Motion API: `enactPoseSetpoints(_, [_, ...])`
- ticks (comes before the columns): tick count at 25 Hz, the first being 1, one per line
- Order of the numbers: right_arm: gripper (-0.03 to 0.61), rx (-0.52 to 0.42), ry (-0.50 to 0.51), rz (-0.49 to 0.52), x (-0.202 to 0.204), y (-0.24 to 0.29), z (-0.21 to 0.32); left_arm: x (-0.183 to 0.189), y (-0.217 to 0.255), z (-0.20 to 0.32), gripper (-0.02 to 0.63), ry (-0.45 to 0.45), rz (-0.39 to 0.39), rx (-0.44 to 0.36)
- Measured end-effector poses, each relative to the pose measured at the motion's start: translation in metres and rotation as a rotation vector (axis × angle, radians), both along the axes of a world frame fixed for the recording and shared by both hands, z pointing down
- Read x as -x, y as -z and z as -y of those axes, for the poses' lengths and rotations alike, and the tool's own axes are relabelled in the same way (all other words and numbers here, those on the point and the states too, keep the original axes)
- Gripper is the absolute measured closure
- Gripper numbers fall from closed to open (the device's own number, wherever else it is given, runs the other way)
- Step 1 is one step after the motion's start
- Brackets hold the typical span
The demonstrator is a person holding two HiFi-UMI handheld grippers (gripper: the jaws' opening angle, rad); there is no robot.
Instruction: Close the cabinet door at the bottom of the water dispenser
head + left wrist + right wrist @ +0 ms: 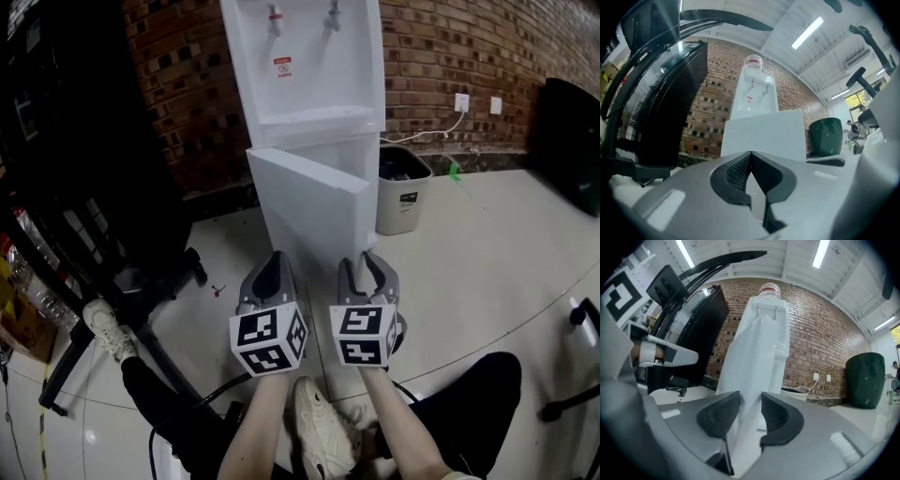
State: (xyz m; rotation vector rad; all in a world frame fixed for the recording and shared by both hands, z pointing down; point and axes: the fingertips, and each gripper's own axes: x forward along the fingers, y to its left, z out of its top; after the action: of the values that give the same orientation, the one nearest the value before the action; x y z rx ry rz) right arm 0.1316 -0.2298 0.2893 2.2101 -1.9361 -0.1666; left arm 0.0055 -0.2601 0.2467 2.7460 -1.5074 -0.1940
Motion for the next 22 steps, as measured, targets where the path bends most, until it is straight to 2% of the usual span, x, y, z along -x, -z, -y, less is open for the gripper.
enactPoseSetpoints(8, [0.463,0.006,-0.03,0.041,-0.038,0.0,0.021,-0.01,-0.005,0.011,0.607,-0.003,-0.001,0.022])
enactPoseSetpoints(15, [0.469,-0.031,-0.028,0.052,-0.038,0.003,0.022,-0.035,-0.019,0.021,0.607,-0.02,-0.006,0.052])
enactPoseSetpoints(22, [0.469,-0.016,-0.049,0.047,-0.058,0.002,0.035,-0.043,-0.027,0.027,0.607,-0.024,-0.011,0.071])
